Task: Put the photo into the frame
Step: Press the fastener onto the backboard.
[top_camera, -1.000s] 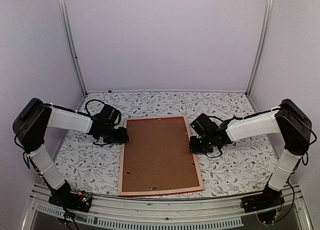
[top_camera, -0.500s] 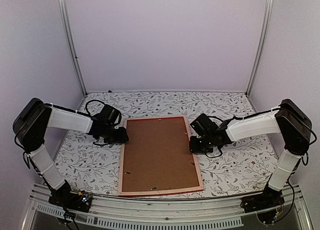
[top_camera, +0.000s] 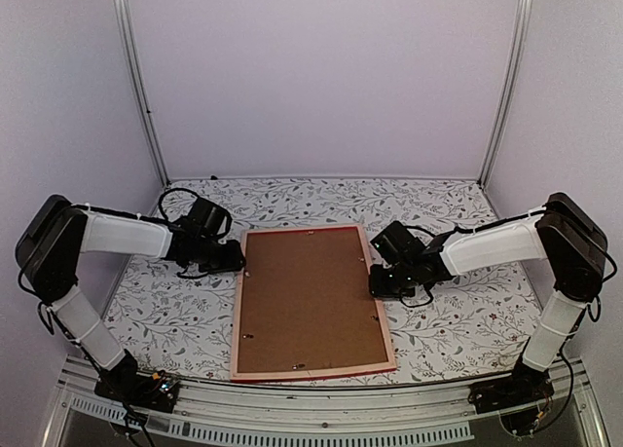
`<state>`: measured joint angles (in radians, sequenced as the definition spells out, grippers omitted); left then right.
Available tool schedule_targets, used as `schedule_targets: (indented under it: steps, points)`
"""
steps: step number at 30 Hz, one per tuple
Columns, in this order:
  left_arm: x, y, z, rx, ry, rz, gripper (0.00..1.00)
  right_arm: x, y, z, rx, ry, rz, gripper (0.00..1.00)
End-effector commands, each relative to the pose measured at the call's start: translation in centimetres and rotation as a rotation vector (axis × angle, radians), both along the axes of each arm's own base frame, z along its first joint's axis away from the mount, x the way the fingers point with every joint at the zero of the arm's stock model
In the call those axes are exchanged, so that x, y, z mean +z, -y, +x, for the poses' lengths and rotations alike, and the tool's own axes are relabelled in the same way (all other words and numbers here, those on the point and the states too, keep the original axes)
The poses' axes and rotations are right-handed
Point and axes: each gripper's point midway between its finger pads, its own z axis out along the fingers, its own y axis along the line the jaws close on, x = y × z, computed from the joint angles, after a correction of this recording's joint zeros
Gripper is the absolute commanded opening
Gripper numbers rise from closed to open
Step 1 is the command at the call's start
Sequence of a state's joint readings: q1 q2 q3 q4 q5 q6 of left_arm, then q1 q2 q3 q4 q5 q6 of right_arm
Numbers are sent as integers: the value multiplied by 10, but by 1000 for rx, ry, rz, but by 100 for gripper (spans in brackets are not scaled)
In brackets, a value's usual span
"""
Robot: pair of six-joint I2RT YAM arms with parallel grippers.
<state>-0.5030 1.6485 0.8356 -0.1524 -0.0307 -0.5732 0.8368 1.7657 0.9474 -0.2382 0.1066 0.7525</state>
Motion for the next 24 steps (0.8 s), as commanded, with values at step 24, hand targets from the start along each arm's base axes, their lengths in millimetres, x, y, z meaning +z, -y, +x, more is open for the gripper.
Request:
schedule_targets:
  steps: [24]
  points:
    - [-28,11,-11,-43,-76,11,45,-28,13,-26,7,-116,-40,13]
